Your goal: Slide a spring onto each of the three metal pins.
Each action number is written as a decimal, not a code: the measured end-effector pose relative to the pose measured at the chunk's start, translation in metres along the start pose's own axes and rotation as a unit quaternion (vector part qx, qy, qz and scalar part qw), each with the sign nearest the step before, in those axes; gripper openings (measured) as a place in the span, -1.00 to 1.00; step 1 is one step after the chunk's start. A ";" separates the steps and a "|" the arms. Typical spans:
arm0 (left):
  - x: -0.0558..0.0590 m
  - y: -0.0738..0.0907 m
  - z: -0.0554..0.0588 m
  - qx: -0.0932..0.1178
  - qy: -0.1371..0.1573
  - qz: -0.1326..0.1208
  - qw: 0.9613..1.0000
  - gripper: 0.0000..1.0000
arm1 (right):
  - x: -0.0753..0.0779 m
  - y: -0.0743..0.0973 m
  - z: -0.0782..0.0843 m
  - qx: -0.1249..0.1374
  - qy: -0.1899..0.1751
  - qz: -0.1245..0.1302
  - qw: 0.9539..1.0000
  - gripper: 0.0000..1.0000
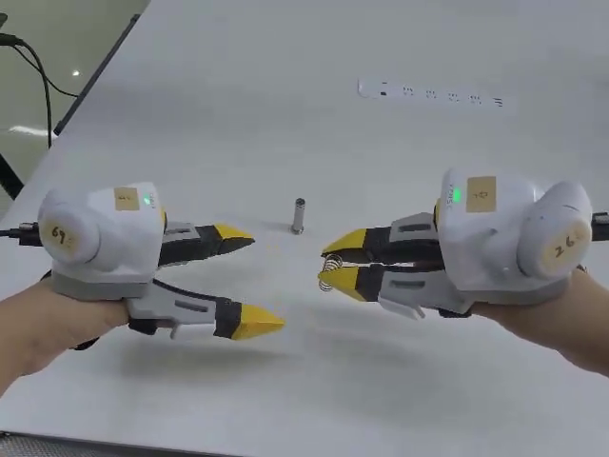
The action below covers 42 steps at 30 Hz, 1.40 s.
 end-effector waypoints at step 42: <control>-0.006 0.018 0.003 -0.001 0.032 -0.035 0.999 0.96 | 0.085 -0.026 -0.014 0.046 -0.090 0.126 0.987 -0.85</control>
Point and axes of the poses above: the centre of the closed fingertips' face, and the gripper's own axes: y roughly backward along the fingers, x roughly to its right, z roughly out of its underside, the point moved 8 cm from there along y, roughly backward along the fingers, and after that the axes turned 10 degrees about x, right-handed, at the moved point
